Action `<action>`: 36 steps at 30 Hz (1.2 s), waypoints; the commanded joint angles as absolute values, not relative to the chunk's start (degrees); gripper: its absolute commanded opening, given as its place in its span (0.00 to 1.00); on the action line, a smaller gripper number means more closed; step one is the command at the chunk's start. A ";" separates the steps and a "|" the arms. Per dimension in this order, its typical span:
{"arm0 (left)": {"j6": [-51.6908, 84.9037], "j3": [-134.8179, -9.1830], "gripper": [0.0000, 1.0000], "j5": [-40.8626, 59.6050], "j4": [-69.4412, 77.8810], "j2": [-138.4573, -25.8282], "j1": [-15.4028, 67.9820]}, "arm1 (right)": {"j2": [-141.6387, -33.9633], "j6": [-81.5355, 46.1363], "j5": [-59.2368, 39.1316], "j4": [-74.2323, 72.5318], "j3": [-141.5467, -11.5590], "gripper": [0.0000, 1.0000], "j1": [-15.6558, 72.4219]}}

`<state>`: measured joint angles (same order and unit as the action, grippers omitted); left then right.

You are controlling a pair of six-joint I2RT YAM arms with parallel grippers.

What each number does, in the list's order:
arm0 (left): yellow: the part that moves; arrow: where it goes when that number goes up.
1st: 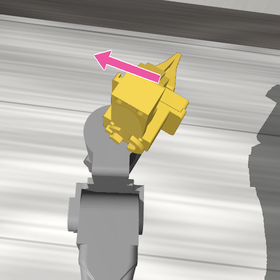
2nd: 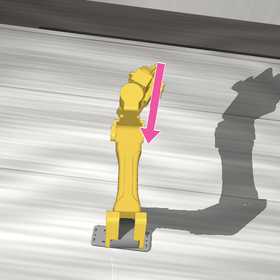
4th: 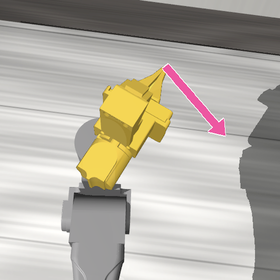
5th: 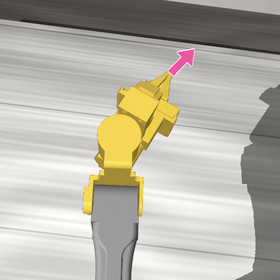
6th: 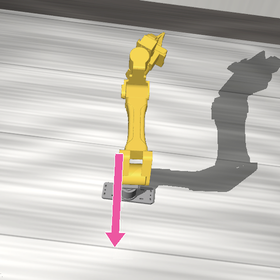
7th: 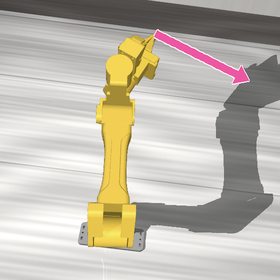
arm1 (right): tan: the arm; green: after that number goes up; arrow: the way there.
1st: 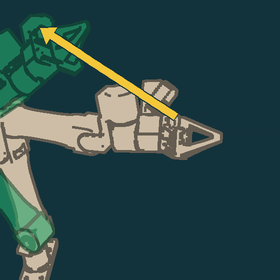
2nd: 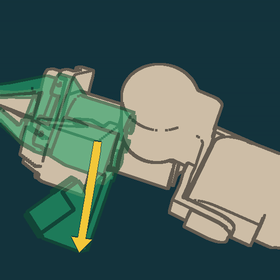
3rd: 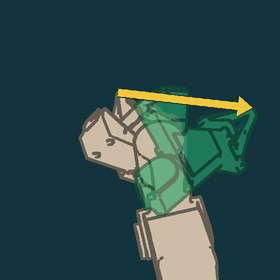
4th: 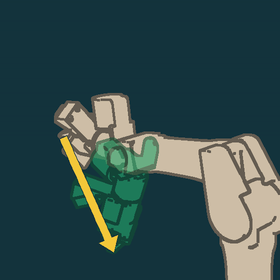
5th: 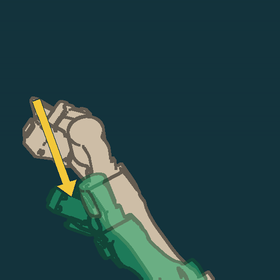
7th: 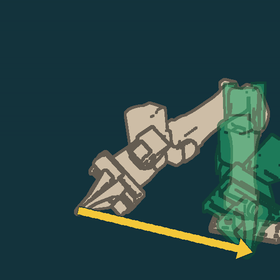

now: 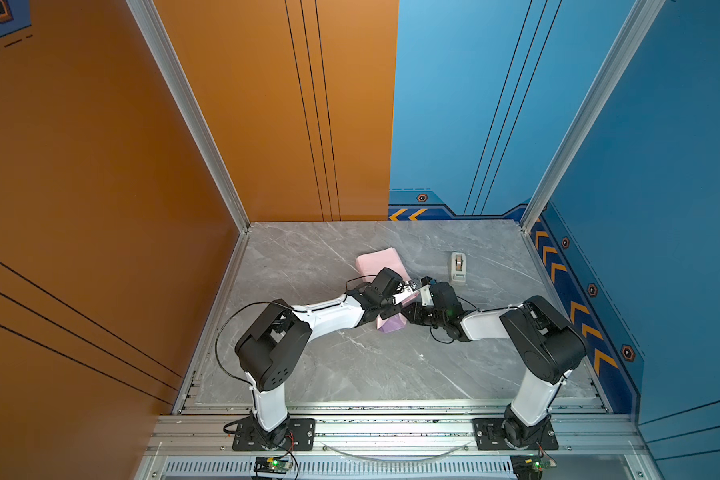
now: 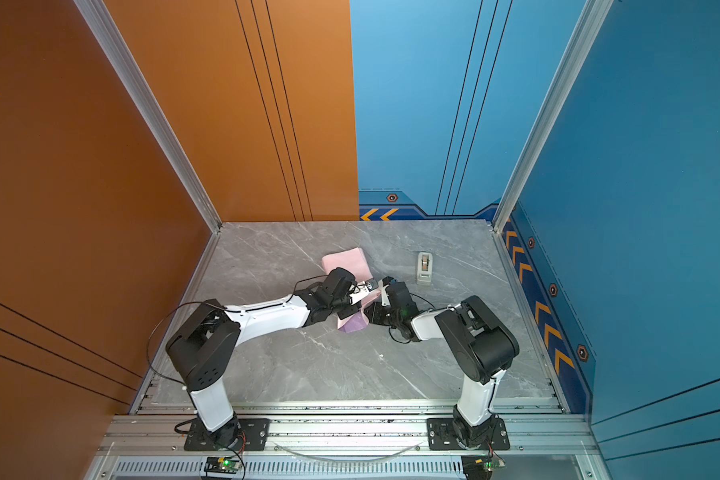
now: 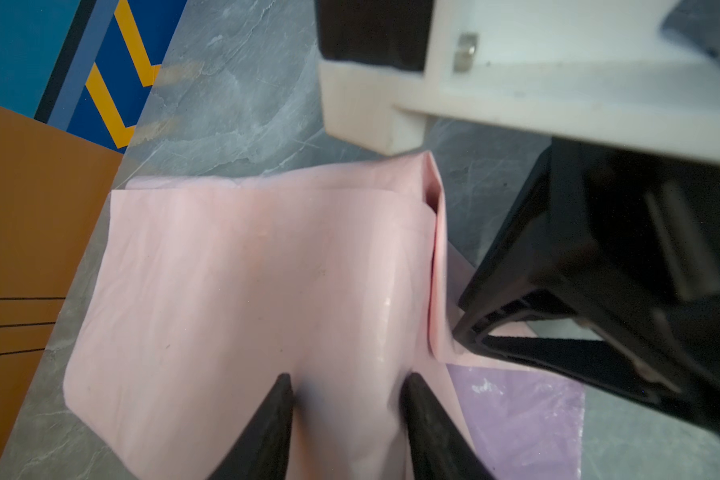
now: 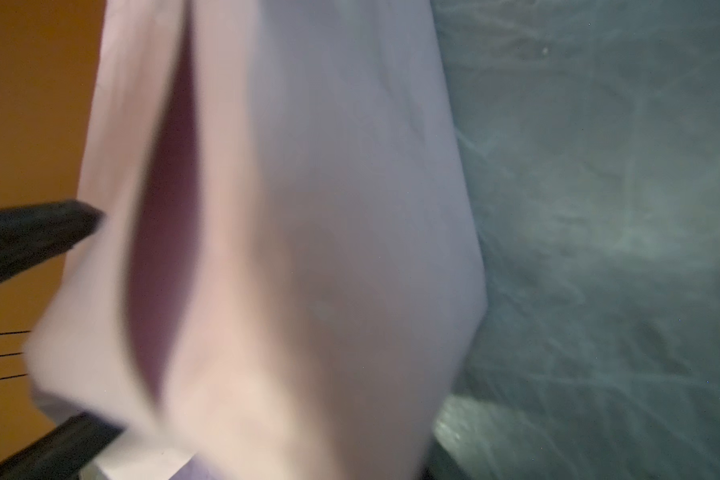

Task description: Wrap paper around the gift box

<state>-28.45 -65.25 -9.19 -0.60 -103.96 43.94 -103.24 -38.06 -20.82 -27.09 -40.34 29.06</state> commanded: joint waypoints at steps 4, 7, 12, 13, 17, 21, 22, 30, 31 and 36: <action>-27.25 -63.98 0.45 -8.94 -0.10 -105.12 44.40 | -104.31 -39.97 -15.71 -23.52 -40.40 0.25 29.18; -27.03 -63.92 0.45 -8.86 -0.01 -105.12 44.51 | -103.47 -40.15 -17.29 -25.91 -39.44 0.28 29.04; -26.98 -63.85 0.45 -8.64 0.03 -105.21 44.44 | -101.25 -41.15 -17.50 -27.12 -39.85 0.28 28.40; -26.98 -63.83 0.45 -8.53 0.00 -105.17 44.46 | -101.35 -41.62 -17.63 -27.33 -40.15 0.25 28.18; -26.96 -63.83 0.45 -8.52 0.18 -105.29 44.45 | -102.28 -43.41 -18.76 -28.87 -41.29 0.17 27.95; -26.98 -63.79 0.45 -8.41 0.23 -105.22 44.48 | -102.86 -44.32 -19.52 -30.14 -41.17 0.15 27.95; -26.98 -63.79 0.45 -8.43 0.22 -105.25 44.45 | -103.01 -44.43 -19.50 -30.08 -41.05 0.15 27.93; -26.98 -63.76 0.44 -8.31 0.42 -105.27 44.47 | -106.12 -45.74 -18.19 -28.44 -39.41 0.19 27.82; -26.94 -63.76 0.44 -8.34 0.42 -105.37 44.47 | -105.98 -45.79 -18.45 -29.07 -38.87 0.21 27.69; -27.10 -63.74 0.45 -8.21 0.44 -105.40 44.46 | -100.64 -44.29 -21.09 -30.93 -35.45 0.36 26.00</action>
